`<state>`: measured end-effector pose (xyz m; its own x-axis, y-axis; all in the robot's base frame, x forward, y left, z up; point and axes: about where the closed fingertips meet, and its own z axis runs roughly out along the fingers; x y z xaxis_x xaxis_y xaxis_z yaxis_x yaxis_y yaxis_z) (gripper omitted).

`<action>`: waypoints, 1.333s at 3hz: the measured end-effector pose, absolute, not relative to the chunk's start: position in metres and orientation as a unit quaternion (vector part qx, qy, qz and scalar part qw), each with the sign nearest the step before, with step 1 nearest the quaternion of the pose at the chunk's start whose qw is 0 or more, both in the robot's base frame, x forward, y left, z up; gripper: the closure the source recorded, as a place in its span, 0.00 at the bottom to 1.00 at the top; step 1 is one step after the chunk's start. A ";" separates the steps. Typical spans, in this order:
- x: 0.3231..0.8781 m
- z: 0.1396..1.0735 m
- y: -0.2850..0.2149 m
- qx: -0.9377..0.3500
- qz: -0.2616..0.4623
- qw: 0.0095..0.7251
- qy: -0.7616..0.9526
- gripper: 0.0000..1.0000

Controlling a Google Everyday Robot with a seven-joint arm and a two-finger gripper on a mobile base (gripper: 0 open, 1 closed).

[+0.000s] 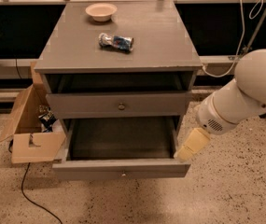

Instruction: Close middle drawer

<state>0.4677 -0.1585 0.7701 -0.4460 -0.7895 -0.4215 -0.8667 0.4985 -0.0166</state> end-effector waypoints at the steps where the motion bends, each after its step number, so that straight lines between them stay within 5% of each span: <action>1: 0.464 0.729 -0.148 -0.504 0.126 0.176 0.836 0.00; 4: 0.442 0.538 -0.094 -0.564 0.201 0.126 0.791 0.00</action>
Offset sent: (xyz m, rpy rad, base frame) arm -0.0231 0.0395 -0.1924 0.0776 0.1649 0.1663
